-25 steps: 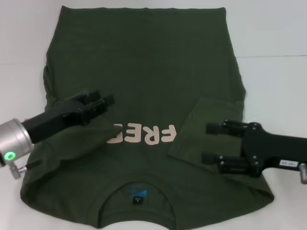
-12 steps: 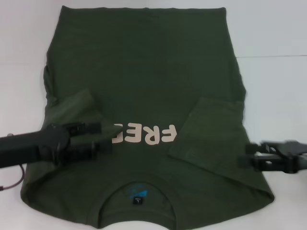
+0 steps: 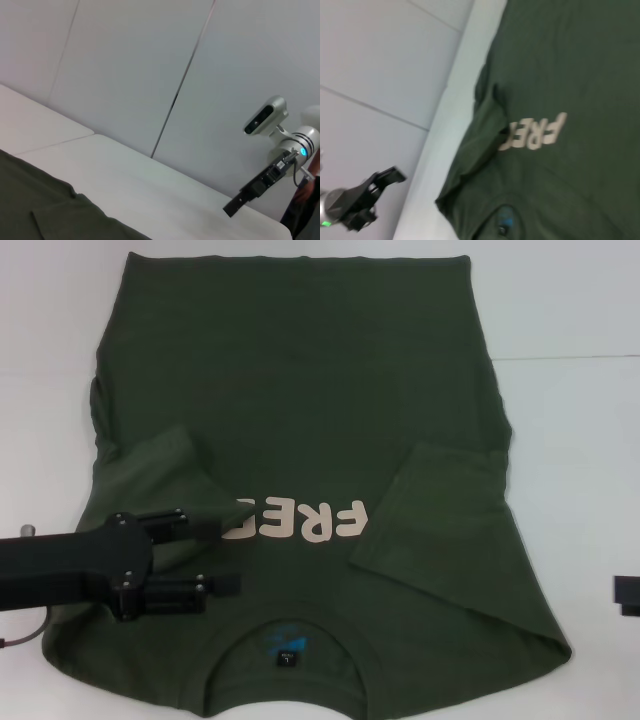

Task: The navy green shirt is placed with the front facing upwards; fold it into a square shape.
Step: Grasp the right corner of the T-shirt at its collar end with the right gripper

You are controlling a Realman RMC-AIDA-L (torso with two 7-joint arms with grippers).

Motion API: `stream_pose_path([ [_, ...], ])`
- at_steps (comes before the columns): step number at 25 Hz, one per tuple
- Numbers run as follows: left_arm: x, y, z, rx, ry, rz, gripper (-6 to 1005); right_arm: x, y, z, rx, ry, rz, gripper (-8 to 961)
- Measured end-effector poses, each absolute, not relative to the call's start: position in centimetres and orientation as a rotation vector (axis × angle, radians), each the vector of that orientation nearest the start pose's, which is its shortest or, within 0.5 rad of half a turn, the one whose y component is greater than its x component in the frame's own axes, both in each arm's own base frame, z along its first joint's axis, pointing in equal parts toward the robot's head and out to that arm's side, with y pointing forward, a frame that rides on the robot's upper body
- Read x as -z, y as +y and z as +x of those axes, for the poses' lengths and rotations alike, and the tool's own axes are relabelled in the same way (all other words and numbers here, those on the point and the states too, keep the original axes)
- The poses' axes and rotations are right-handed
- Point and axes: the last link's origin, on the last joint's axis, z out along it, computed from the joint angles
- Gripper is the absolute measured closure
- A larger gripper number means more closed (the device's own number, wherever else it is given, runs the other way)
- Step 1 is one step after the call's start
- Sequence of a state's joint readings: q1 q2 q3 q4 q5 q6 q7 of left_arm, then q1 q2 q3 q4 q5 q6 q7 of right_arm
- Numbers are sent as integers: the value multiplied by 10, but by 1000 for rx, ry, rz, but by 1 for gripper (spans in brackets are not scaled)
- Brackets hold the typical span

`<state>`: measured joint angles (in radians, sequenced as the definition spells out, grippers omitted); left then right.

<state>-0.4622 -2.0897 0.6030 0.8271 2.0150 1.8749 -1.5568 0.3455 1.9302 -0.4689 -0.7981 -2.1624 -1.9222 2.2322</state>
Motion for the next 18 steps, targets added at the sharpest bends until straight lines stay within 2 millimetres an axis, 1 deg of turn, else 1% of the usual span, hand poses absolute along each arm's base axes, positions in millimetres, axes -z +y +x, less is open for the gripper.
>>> stream_pose_path([
  [3, -32, 294, -253, 883, -729, -2820, 165, -103, 253, 341, -688, 1936, -2284, 25],
  [5, -31, 295, -253, 880, -733, -2817, 165, -102, 253, 344, -666, 1953, -2275, 26],
  [9, -27, 297, -254, 881, -739, -2804, 165, -94, 258, 342, -678, 2006, -2287, 26],
  [11, -27, 297, -254, 883, -738, -2804, 165, -91, 263, 342, -685, 2039, -2276, 26],
  [12, -26, 297, -253, 884, -738, -2805, 165, -88, 269, 343, -666, 2053, -2253, 26],
  [13, -26, 297, -253, 882, -738, -2806, 165, -88, 269, 343, -666, 2053, -2253, 26],
  [18, -25, 296, -252, 888, -739, -2807, 165, -82, 282, 352, -505, 2111, -2155, 25],
])
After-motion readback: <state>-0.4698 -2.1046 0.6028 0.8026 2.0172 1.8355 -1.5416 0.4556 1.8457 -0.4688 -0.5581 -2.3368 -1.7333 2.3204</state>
